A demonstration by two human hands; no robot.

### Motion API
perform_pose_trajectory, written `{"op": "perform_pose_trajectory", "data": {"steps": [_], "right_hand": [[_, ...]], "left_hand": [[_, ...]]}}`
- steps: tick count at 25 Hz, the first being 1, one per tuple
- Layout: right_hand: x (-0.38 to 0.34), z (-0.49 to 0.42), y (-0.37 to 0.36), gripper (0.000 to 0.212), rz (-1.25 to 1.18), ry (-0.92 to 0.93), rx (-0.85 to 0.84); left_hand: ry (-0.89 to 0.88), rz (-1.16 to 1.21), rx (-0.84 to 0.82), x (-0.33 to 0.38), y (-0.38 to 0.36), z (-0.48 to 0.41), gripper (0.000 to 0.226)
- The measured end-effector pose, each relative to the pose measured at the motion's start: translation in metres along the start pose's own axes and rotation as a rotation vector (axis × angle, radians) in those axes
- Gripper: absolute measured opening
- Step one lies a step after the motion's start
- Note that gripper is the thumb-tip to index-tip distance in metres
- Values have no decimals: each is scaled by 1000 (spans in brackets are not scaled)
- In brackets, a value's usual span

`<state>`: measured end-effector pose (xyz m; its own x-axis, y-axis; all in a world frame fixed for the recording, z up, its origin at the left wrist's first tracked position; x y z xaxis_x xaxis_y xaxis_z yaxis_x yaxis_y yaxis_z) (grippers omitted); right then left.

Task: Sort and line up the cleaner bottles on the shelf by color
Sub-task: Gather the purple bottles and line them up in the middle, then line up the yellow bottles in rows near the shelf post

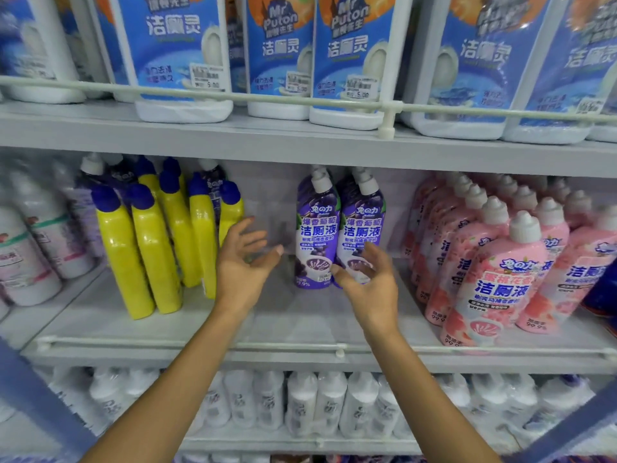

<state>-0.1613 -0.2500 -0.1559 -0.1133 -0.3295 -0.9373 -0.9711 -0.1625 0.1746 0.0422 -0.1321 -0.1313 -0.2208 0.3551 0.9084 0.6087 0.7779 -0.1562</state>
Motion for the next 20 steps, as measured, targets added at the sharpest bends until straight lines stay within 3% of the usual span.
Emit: {"op": "perform_pose_trajectory", "data": {"steps": [5, 8, 14, 17, 20], "right_hand": [[-67, 20, -89, 72, -106, 148, -358], [-90, 2, -143, 84, -78, 184, -408], [-103, -16, -194, 74, 6, 290, -396], [-94, -22, -186, 72, 23, 302, -411], [-93, -29, -171, 72, 57, 280, -413]], "left_hand": [[-133, 63, 215, 61, 83, 1, 56], [-126, 16, 297, 70, 121, -16, 58], [-38, -216, 31, 49, 102, -47, 74], [-22, -393, -5, 37, 82, -54, 56], [-59, -518, 76, 33, 68, -54, 41]]}}
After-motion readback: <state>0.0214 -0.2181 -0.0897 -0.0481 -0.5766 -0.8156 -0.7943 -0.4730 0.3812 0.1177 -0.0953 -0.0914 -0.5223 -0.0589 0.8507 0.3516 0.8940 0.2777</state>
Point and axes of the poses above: each hand's wrist, its own z-axis away from the middle knuckle, its own y-axis out of the back of the hand, x = y × z, the point moved 4 cm from there along -z, towards the middle knuckle, and after that the axes turned 7 degrees about z, right-handed, at the moved point
